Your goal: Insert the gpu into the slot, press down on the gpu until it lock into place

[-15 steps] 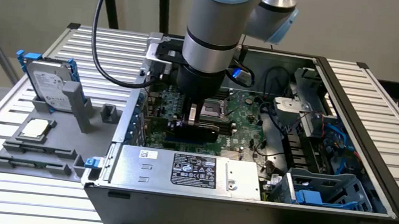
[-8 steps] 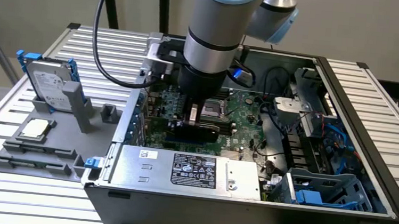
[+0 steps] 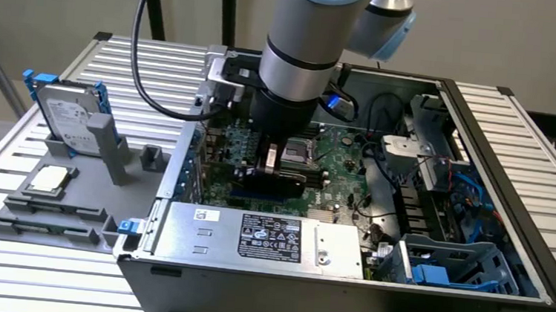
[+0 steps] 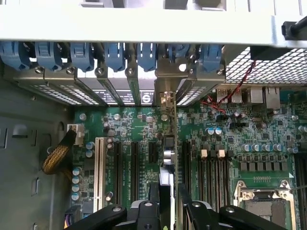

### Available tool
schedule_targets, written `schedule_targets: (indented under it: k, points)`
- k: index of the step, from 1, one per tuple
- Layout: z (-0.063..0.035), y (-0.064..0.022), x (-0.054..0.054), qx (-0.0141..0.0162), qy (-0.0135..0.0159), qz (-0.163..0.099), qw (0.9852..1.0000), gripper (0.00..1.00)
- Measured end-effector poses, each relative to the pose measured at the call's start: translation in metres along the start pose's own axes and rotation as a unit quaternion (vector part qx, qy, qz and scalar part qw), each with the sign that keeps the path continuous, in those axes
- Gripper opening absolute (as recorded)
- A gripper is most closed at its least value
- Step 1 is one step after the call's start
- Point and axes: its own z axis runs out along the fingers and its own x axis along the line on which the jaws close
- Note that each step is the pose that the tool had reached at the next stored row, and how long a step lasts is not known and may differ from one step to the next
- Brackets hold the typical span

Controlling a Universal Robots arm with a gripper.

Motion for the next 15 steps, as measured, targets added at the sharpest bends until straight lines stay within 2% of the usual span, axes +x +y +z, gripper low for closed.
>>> schedule_targets:
  k: [4, 8, 15]
  points:
    - [-0.003, -0.0007, -0.0002, -0.0065, 0.0001, 0.0, 1.0, 0.26]
    - [-0.0025, -0.003, -0.0002, -0.0096, 0.0003, 0.001, 1.0, 0.26]
    - [0.0025, -0.0054, 0.0, -0.0174, 0.0005, 0.001, 0.9998, 0.26]
